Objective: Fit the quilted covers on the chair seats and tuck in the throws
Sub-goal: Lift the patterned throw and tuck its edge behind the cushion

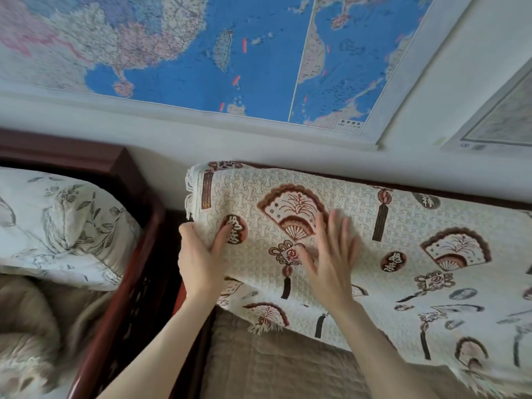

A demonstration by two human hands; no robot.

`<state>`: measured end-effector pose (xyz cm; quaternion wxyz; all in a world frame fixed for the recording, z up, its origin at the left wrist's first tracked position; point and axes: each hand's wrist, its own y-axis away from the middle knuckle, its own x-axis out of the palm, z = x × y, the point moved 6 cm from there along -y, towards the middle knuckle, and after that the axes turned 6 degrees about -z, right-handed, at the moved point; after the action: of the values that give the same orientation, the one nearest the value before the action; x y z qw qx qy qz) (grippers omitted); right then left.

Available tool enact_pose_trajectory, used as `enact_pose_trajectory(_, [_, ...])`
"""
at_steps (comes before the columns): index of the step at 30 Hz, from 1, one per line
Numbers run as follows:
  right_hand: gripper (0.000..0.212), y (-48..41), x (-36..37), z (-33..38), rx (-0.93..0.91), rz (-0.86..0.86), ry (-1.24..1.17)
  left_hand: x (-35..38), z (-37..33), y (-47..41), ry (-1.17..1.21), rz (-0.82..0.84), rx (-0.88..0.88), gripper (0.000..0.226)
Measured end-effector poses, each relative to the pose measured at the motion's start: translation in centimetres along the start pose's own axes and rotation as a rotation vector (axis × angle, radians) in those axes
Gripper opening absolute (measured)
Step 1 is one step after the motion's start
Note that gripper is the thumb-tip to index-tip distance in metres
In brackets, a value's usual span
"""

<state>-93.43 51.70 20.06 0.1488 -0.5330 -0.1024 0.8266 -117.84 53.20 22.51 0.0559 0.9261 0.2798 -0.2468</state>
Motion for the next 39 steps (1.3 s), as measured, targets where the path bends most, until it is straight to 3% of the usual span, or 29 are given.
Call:
enact_pose_trajectory(5, [0.082,-1.1,0.7,1.7,0.085,0.166,0.034,-0.8,-2.7,-3.7,-0.042,0.017,0.313,0.043])
enact_pose_trajectory(9, [0.082,-3.2,1.7,2.6,0.059,0.291,0.015,-0.6,-3.2,-6.5,-0.139,-0.012,0.401,0.040])
enact_pose_trajectory(12, [0.082,-1.1,1.7,1.1,-0.016,0.285,-0.012,0.0,-0.4,-3.2,-0.131,0.004,0.197,0.047])
enact_pose_trajectory(17, [0.082,5.4,2.6,-3.0,0.070,0.394,-0.082,2.5,8.1,3.7,-0.033,0.276,-0.236,0.065])
enact_pose_trajectory(20, [0.079,9.8,4.3,-5.3,0.149,0.509,-0.077,4.5,12.4,6.8,-0.131,0.445,-0.246,0.052])
enact_pose_trajectory(22, [0.075,12.3,5.3,-6.5,0.182,0.557,-0.117,5.6,14.3,8.2,-0.181,0.469,-0.235,0.043])
enact_pose_trajectory(25, [0.071,15.0,7.0,-7.2,0.160,0.602,-0.192,5.7,16.0,9.1,-0.231,0.399,-0.251,0.042])
enact_pose_trajectory(31, [0.073,14.7,9.9,-7.7,0.212,0.718,-0.220,3.3,15.4,7.8,-0.294,0.198,-0.027,0.017])
enact_pose_trajectory(35, [0.075,14.5,12.5,-8.9,0.217,0.754,-0.190,3.6,17.2,9.1,-0.297,0.147,-0.024,0.035])
enact_pose_trajectory(39, [0.072,20.7,15.5,-10.9,0.228,0.869,-0.175,5.6,22.0,15.1,-0.374,0.254,-0.203,0.064])
